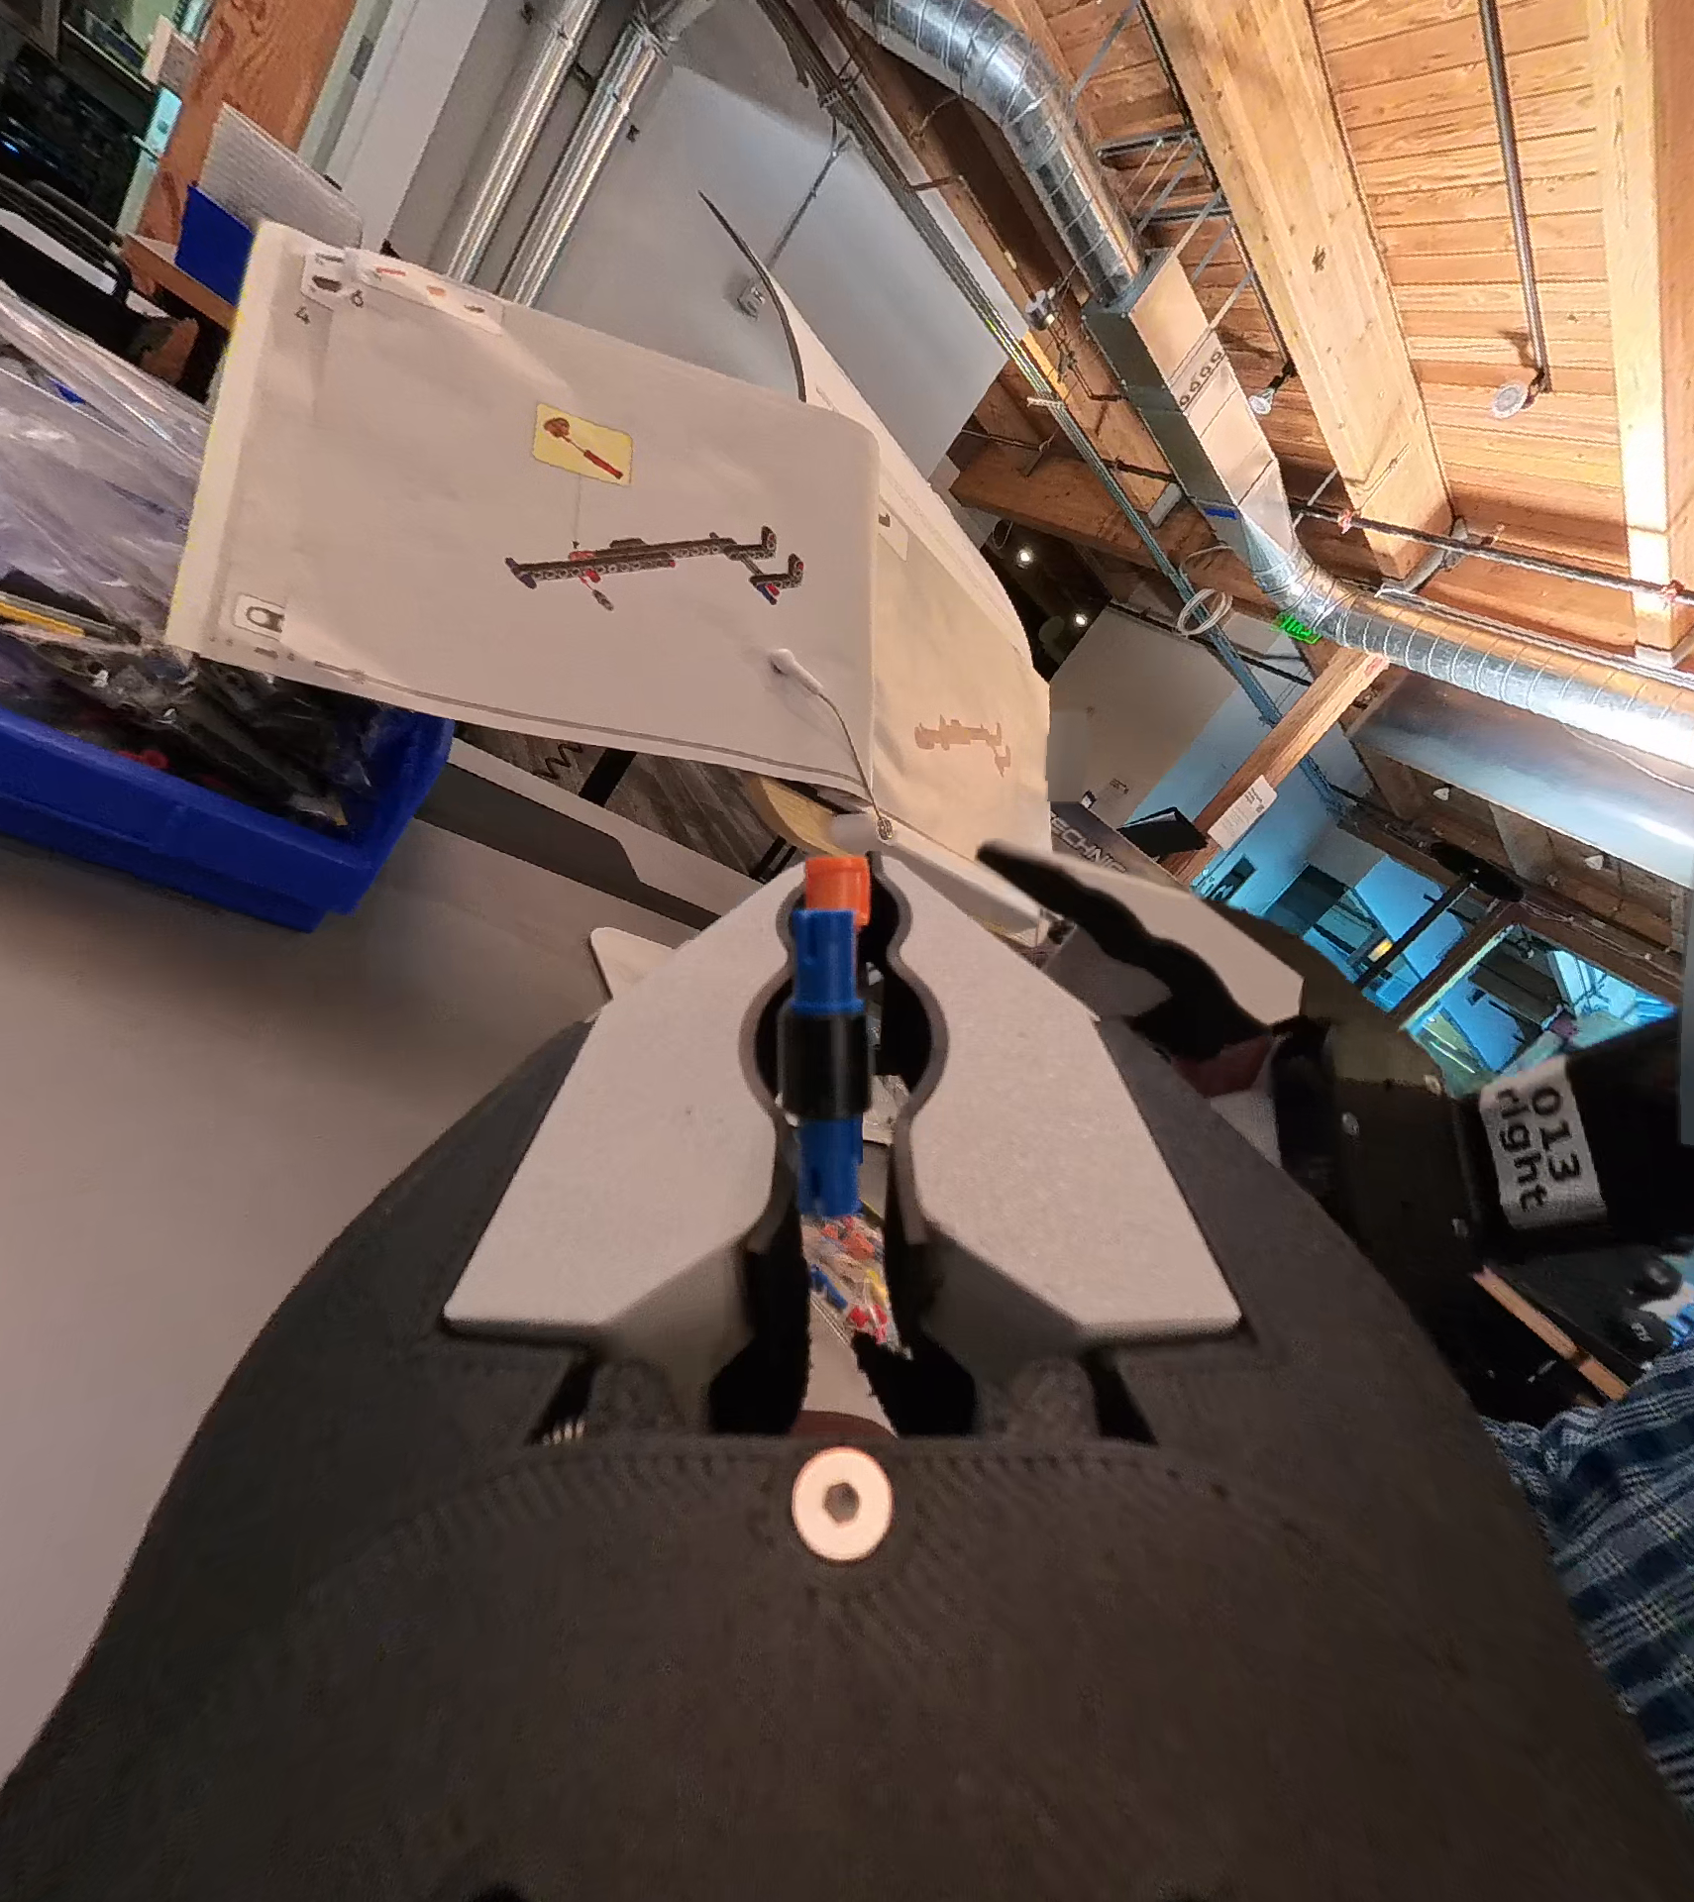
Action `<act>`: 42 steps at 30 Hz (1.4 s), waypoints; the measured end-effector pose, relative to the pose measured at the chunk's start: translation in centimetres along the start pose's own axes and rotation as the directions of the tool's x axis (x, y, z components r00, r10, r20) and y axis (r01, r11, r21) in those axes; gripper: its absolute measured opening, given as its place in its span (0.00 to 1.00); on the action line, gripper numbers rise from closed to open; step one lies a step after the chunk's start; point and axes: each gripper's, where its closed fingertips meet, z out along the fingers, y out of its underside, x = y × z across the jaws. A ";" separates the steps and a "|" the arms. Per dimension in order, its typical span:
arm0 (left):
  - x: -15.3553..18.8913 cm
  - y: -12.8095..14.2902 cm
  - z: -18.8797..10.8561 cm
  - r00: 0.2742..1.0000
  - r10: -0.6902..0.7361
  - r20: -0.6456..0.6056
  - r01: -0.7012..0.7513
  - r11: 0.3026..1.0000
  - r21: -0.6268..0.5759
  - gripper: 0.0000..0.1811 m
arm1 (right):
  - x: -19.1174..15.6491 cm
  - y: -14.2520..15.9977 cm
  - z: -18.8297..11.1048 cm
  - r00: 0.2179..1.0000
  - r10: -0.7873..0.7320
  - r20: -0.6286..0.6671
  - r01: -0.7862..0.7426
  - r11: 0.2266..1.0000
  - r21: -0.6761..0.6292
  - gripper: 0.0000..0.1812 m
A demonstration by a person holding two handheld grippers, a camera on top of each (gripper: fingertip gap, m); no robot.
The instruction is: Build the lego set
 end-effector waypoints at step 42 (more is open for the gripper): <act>-5.1 -2.1 -3.4 0.993 -0.035 0.110 0.028 0.998 0.064 0.03 | 15.9 9.4 8.7 0.986 0.097 -0.139 -0.150 0.881 -0.449 0.84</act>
